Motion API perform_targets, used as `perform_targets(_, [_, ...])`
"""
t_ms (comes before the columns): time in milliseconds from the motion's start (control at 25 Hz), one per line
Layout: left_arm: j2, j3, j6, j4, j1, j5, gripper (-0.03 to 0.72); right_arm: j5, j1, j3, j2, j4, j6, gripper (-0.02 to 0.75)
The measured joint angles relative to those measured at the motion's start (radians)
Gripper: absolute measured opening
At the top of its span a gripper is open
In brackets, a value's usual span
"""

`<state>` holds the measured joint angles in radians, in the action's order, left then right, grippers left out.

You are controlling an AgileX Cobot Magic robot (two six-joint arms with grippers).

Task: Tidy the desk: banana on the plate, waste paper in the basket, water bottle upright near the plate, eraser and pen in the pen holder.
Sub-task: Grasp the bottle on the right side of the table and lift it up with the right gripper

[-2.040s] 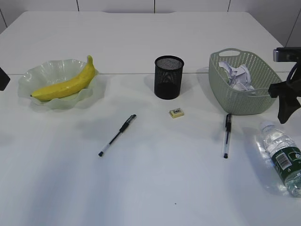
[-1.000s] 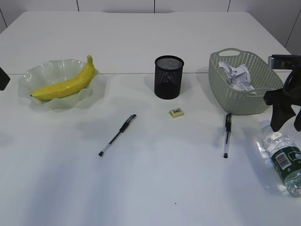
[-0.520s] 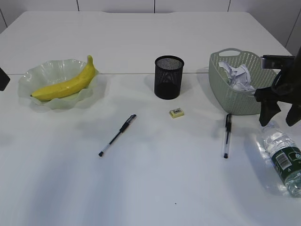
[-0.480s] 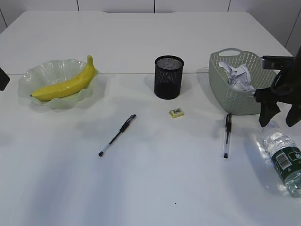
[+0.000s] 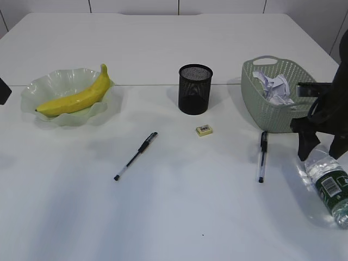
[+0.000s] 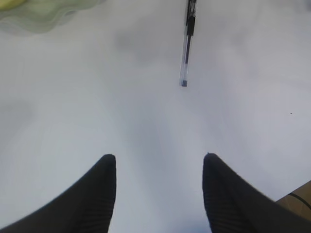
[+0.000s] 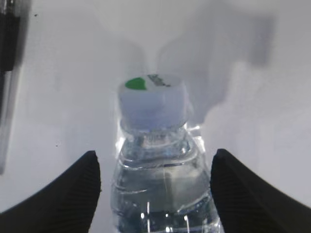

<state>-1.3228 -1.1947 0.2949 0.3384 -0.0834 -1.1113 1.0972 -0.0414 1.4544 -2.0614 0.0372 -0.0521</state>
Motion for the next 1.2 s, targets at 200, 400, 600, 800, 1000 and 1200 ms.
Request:
perform_targets(200, [0.000,0.000,0.000,0.000,0.000,0.000,0.414,0.000,0.000,0.000,-0.018,-0.002,0.004,0.526])
perform_targets(400, [0.000,0.000,0.000,0.000,0.000,0.000,0.414,0.002,0.000,0.000,-0.018,-0.002,0.004,0.526])
perform_targets(600, [0.000,0.000,0.000,0.000,0.000,0.002,0.414,0.002,0.000,0.000,-0.018,0.000,0.004,0.474])
perform_targets(800, [0.000,0.000,0.000,0.000,0.000,0.002,0.414,0.002,0.000,0.000,-0.018,0.000,0.004,0.440])
perform_targets(1000, [0.000,0.000,0.000,0.000,0.000,0.002,0.414,0.010,0.000,0.000,-0.018,0.000,0.004,0.391])
perform_targets(1200, [0.000,0.000,0.000,0.000,0.000,0.002,0.414,0.014,0.000,0.000,-0.018,0.000,0.006,0.321])
